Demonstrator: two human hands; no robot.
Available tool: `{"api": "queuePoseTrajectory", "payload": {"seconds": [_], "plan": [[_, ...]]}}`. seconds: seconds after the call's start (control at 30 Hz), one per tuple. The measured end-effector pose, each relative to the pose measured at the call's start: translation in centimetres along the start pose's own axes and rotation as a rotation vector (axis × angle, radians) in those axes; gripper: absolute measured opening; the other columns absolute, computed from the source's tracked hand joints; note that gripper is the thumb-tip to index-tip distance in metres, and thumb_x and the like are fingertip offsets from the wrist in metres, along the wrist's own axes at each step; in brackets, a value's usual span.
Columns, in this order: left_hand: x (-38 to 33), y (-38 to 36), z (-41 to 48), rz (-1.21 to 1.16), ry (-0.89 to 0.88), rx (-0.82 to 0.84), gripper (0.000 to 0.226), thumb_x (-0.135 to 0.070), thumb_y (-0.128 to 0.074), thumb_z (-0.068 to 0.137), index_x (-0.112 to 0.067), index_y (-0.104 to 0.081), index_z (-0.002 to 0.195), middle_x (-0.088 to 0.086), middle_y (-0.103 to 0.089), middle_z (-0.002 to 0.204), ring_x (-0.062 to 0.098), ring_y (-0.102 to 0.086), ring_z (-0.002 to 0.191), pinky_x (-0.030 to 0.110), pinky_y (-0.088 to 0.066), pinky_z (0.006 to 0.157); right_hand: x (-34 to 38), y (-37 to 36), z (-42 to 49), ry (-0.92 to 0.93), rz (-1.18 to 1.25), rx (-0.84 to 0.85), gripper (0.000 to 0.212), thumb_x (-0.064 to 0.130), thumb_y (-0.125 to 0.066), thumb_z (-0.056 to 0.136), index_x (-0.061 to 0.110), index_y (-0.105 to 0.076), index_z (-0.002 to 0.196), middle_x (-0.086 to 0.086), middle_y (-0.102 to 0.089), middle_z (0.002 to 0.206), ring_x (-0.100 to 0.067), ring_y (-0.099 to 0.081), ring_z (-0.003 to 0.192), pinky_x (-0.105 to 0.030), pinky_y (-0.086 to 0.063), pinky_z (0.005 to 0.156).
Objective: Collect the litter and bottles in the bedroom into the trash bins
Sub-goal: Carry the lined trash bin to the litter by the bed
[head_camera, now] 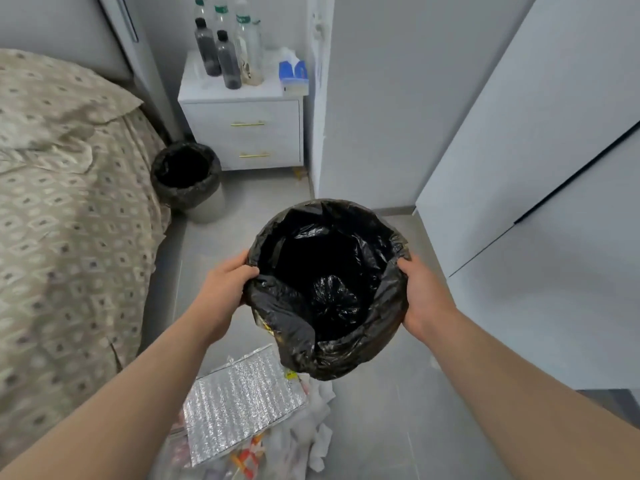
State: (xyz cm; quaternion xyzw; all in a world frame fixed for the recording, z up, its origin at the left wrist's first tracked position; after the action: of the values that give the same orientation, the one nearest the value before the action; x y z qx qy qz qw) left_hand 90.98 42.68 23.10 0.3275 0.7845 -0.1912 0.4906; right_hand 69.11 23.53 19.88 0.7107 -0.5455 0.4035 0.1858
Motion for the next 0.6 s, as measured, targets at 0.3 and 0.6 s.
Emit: {"api": "queuePoseTrajectory", "payload": {"seconds": [0.3, 0.6], "plan": [[14.7, -9.7, 3.7, -0.003, 0.098, 0.089, 0.042, 0.007, -0.046, 0.084, -0.021, -0.074, 0.096, 0.005, -0.071, 0.088, 0.014, -0.064, 0.076, 0.025, -0.052, 0.065, -9.0, 13.4, 6.3, 0.067, -0.324, -0.216, 0.027, 0.02, -0.036, 0.095, 0.018, -0.062, 0.096, -0.005, -0.067, 0.091, -0.025, -0.063, 0.089, -0.032, -0.048, 0.069], [29.6, -17.2, 7.6, 0.087, 0.132, 0.255, 0.029, -0.01, -0.054, 0.082, -0.026, -0.075, 0.095, 0.009, -0.07, 0.092, 0.021, -0.063, 0.083, 0.035, -0.048, 0.076, -22.9, 25.5, 9.8, -0.012, -0.244, -0.418, 0.024, 0.026, -0.039, 0.092, 0.026, -0.063, 0.094, -0.011, -0.066, 0.107, -0.03, -0.062, 0.104, -0.05, -0.047, 0.097]]}}
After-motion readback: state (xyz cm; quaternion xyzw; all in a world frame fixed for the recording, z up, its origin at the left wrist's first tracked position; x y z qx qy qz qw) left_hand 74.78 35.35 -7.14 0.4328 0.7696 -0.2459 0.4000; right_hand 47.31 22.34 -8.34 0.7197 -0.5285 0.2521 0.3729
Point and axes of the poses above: each hand's wrist, its own z-axis towards the middle knuckle, its own y-axis out of the back of the hand, x = y × z, the point moved 10 cm from there along z, towards the middle knuckle
